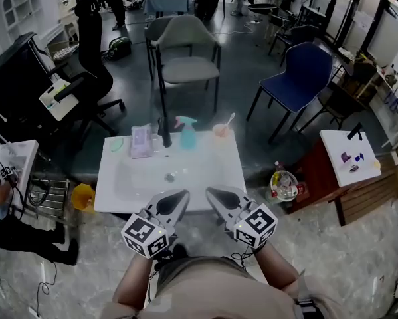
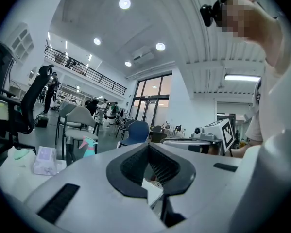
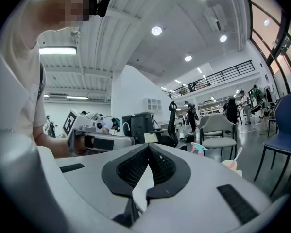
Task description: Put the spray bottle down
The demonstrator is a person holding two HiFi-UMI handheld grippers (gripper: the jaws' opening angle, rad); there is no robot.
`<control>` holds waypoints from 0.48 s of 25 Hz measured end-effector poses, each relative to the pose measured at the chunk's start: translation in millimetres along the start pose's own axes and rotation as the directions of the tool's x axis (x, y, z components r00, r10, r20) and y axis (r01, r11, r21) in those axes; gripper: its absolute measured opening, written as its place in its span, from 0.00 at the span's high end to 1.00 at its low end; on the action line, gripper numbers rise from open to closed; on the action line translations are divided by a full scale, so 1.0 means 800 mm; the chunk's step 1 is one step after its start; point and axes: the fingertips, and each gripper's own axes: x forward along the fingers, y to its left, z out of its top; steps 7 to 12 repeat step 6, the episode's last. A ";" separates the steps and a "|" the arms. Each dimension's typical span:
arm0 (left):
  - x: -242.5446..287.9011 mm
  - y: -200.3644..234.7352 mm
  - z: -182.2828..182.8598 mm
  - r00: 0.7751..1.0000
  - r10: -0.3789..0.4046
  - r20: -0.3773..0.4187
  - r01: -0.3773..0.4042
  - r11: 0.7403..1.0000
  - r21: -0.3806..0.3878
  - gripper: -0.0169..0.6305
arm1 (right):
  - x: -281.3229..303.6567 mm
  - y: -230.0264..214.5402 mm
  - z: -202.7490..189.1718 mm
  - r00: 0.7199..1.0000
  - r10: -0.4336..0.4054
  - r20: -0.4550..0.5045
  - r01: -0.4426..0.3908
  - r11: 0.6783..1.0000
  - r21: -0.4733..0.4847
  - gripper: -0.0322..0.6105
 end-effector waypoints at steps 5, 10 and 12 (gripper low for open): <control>0.008 -0.038 -0.002 1.000 0.002 -0.002 -0.002 1.000 0.010 0.96 | -0.036 0.000 -0.011 0.999 0.001 -0.038 -0.002 1.000 -0.015 0.92; 0.009 -0.045 -0.004 1.000 0.004 -0.003 -0.004 1.000 0.010 0.96 | -0.043 0.000 -0.015 0.999 0.002 -0.047 -0.003 1.000 -0.013 0.92; 0.009 -0.045 -0.004 1.000 0.004 -0.003 -0.004 1.000 0.010 0.96 | -0.043 0.000 -0.015 0.999 0.002 -0.047 -0.003 1.000 -0.013 0.92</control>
